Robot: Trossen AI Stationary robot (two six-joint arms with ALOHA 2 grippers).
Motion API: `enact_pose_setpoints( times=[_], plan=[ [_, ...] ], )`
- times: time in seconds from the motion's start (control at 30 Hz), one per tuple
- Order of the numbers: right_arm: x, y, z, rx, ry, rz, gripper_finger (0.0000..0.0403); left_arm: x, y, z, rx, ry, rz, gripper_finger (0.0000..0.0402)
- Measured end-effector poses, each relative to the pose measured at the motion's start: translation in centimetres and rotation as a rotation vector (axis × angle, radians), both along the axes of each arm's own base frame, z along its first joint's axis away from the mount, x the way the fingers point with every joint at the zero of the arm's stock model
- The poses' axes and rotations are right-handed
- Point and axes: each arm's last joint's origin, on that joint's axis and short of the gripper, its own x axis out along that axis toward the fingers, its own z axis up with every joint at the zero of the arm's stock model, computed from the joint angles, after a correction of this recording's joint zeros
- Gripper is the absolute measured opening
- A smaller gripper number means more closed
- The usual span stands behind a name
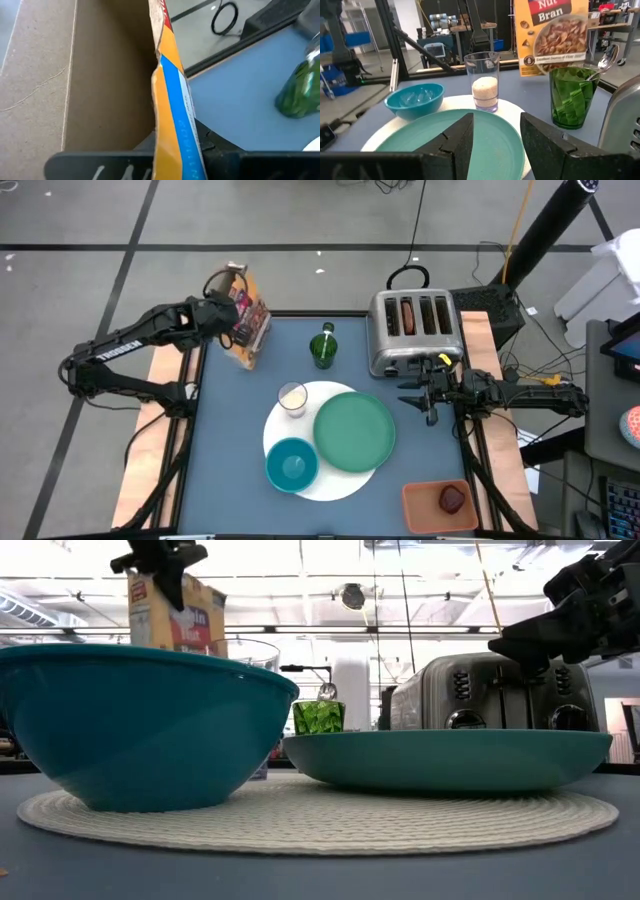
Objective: Arrange a breakfast setting
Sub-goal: Pour the cereal from the cereal box into the blue bowl
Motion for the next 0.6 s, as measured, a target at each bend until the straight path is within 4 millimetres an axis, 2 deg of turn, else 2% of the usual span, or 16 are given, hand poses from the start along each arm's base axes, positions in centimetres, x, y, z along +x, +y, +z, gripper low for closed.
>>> enact_pose_setpoints(
  times=[0.13, 0.37, 0.6],
  plan=[
    [0.0, 0.0, 0.5, 0.041, -0.049, -0.003, 0.0155, -0.3, -0.2, 1.9, 0.024, -0.048, -0.024, 0.0007],
    [-0.2, 0.0, 2.6, 0.085, -0.267, 0.006, 0.0155, -0.6, -0.9, 4.5, 0.069, -0.117, -0.076, 0.0007],
    [-0.6, 0.0, 4.0, 0.078, -0.420, 0.013, 0.0155, 0.2, -1.8, 5.8, 0.115, -0.211, -0.173, 0.0006]
  ],
)
